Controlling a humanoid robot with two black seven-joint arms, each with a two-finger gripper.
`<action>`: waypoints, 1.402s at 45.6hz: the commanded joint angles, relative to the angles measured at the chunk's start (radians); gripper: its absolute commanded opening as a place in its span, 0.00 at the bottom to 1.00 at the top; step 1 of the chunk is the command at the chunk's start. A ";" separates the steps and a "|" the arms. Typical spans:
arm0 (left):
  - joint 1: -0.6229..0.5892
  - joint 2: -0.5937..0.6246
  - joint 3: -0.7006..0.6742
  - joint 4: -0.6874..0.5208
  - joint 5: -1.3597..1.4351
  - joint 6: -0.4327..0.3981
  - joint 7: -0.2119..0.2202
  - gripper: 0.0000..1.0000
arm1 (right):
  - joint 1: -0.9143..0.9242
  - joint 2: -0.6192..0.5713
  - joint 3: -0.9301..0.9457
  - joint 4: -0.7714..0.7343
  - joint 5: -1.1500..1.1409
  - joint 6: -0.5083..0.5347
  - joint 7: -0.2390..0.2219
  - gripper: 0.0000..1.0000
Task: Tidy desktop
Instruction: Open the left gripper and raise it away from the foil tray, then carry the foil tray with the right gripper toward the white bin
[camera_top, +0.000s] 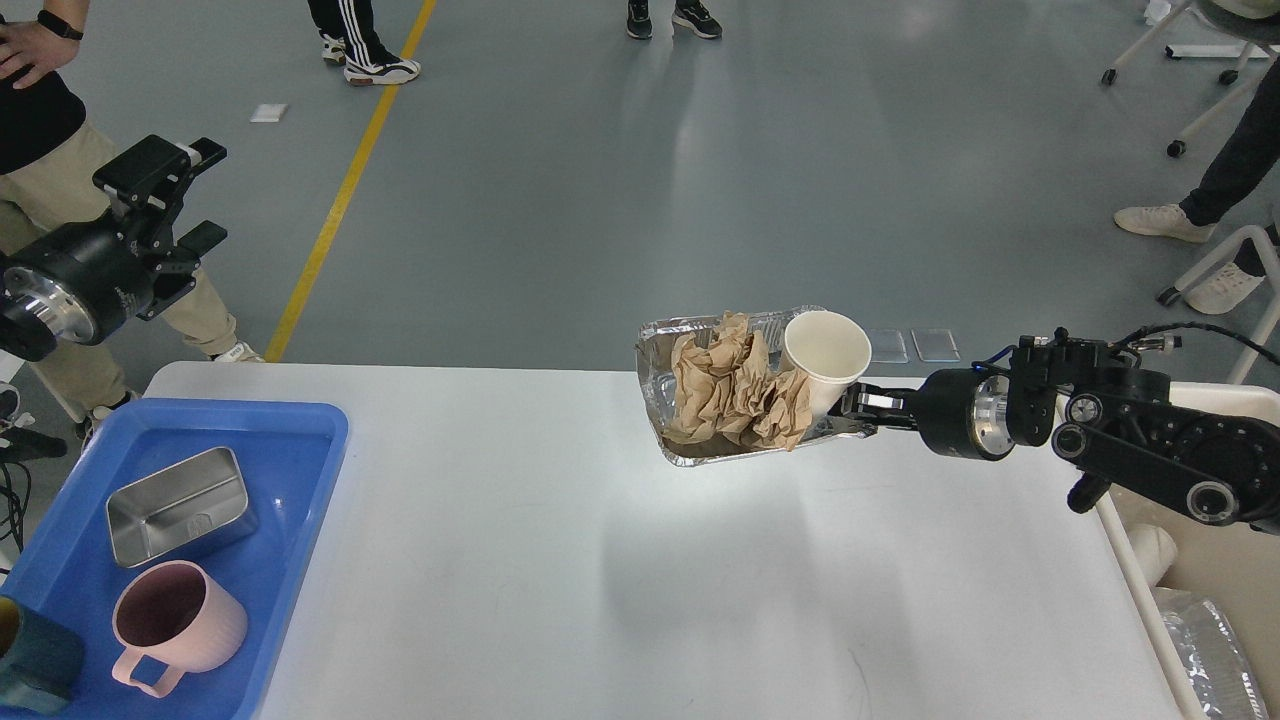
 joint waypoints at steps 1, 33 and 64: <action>0.037 -0.002 -0.002 0.022 -0.100 -0.043 -0.037 0.97 | -0.003 -0.003 0.001 0.003 0.001 0.000 0.000 0.00; 0.191 -0.018 -0.201 0.036 -0.747 -0.118 0.116 0.97 | -0.070 -0.066 0.044 0.000 0.036 -0.003 0.000 0.00; 0.313 -0.139 -0.344 0.035 -0.841 -0.228 0.168 0.97 | -0.141 -0.253 0.093 -0.017 0.328 -0.031 0.000 0.00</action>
